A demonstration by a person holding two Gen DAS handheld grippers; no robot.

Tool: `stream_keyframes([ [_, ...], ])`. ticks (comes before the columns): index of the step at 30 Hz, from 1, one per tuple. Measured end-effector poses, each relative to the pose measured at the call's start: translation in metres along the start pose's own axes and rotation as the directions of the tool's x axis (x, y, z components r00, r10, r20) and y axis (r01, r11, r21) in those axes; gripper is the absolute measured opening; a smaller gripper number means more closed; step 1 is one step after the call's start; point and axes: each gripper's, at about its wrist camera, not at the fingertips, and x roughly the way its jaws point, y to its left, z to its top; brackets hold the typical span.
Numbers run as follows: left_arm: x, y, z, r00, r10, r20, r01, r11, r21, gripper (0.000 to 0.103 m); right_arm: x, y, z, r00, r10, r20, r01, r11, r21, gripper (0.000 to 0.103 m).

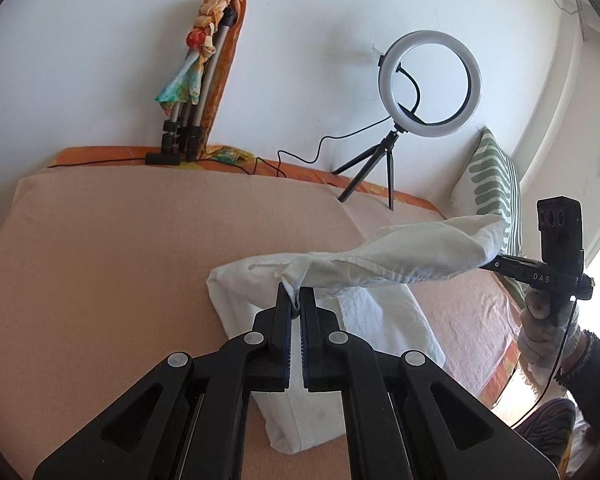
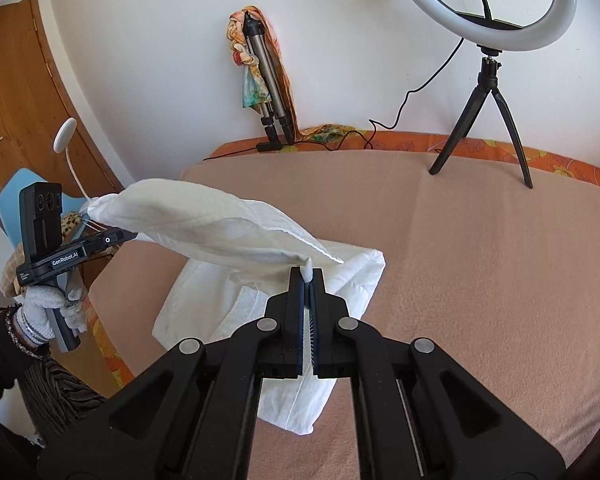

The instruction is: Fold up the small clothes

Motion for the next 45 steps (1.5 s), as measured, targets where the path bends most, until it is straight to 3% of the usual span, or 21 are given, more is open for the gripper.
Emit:
stream_keyframes([
  [10,-0.006,-0.008,-0.07,0.981,0.067,-0.181,-0.051,0.994,0.093,0.002,0.005,0.007,-0.068,0.991,-0.094,-0.096,0.092,0.995,-0.032,0.003],
  [15,-0.024,-0.004,-0.06,0.989,0.087,-0.119,-0.08,0.995,0.057,0.004,-0.012,0.001,-0.081,0.988,-0.107,-0.112,0.106,0.994,-0.011,0.006],
  [18,-0.021,-0.01,-0.044,0.996,0.04,-0.086,-0.037,0.999,0.039,0.009,-0.022,-0.011,-0.074,0.994,-0.08,-0.068,0.086,0.992,0.089,0.014],
  [21,-0.007,-0.027,-0.032,0.996,-0.001,-0.09,0.007,0.998,0.065,0.009,-0.021,-0.013,-0.064,0.999,-0.032,-0.025,0.035,0.989,0.14,0.014],
  [27,0.042,-0.052,-0.033,0.97,-0.082,-0.228,0.108,0.989,0.104,0.009,0.023,0.022,-0.054,0.997,0.002,-0.082,0.002,0.999,0.05,0.016],
  [31,0.066,-0.05,-0.065,0.933,-0.003,-0.361,0.073,0.981,0.179,0.009,0.059,0.035,-0.073,0.98,0.002,-0.2,0.001,1.0,0.015,0.017],
  [34,0.056,-0.044,-0.075,0.934,-0.026,-0.358,0.096,0.979,0.179,0.009,0.059,0.042,-0.089,0.973,-0.015,-0.229,0.005,0.999,-0.045,0.017],
  [37,0.044,-0.043,-0.067,0.941,-0.028,-0.336,0.094,0.979,0.183,0.009,0.034,0.03,-0.089,0.979,0.059,-0.193,-0.056,0.998,0.023,0.018],
  [39,0.036,-0.048,-0.06,0.951,-0.033,-0.308,0.097,0.976,0.193,0.009,0.013,0.011,-0.084,0.99,0.073,-0.125,-0.059,0.992,0.111,0.044],
  [40,0.033,-0.052,-0.056,0.954,-0.053,-0.295,0.112,0.976,0.187,0.009,0.005,-0.002,-0.083,0.993,0.077,-0.089,-0.062,0.984,0.167,0.048],
  [42,0.032,-0.063,-0.051,0.953,-0.109,-0.283,0.163,0.971,0.174,0.009,0.0,-0.029,-0.08,0.995,0.087,-0.053,-0.069,0.958,0.279,0.05],
  [45,0.043,-0.087,-0.05,0.933,-0.197,-0.301,0.249,0.957,0.147,0.009,0.013,-0.062,-0.08,0.993,0.104,-0.052,-0.074,0.911,0.405,0.05],
])
